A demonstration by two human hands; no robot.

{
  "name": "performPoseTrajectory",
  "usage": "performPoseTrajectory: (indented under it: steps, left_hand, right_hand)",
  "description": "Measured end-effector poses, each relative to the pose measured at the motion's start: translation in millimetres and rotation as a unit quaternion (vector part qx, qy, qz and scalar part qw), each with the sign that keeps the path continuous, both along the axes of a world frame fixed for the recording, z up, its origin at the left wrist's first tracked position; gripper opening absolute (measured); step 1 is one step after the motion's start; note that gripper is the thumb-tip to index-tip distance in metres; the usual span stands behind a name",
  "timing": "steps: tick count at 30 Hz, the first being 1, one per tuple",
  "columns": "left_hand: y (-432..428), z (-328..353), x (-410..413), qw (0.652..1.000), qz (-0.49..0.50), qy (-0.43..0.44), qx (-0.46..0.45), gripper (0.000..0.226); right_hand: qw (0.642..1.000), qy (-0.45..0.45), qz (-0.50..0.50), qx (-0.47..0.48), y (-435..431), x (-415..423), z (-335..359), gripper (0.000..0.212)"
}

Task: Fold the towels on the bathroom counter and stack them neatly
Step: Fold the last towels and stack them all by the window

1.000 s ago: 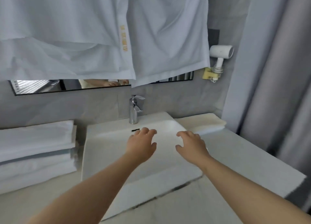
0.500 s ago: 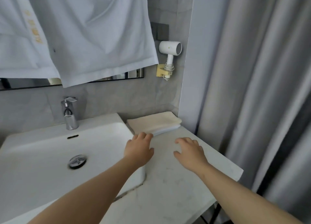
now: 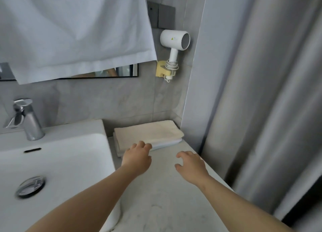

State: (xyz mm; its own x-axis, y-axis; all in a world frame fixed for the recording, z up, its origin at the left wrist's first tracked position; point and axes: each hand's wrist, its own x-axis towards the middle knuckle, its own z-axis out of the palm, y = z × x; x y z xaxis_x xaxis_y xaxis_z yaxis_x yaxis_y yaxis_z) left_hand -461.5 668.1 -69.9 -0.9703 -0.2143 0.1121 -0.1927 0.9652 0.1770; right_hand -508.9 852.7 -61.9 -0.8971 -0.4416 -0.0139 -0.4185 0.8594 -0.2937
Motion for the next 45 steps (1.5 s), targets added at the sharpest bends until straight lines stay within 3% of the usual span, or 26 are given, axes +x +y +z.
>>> performPoseTrajectory:
  steps: [24,32,38,45]
  left_hand:
    - [-14.7,-37.4,-78.1,0.963,0.252,-0.057,0.073,0.04]
    - [-35.5,-50.1,-110.5,0.963,0.253,-0.074,0.059,0.041]
    - [-52.7,-68.7,-129.0,0.962,0.256,-0.091,0.007,0.046]
    - [-72.8,-85.9,-137.7,0.959,0.259,-0.111,0.016,0.049]
  right_hand:
    - [0.975,-0.061,0.209,0.039,-27.1,-203.2,-46.1,0.037]
    - [0.97,-0.048,0.234,0.041,-63.1,-234.0,-57.8,0.037]
    - [0.973,-0.042,0.22,0.051,-84.1,-253.2,-73.2,0.037]
    - [0.979,-0.046,0.188,0.065,-87.3,-271.7,-83.7,0.034]
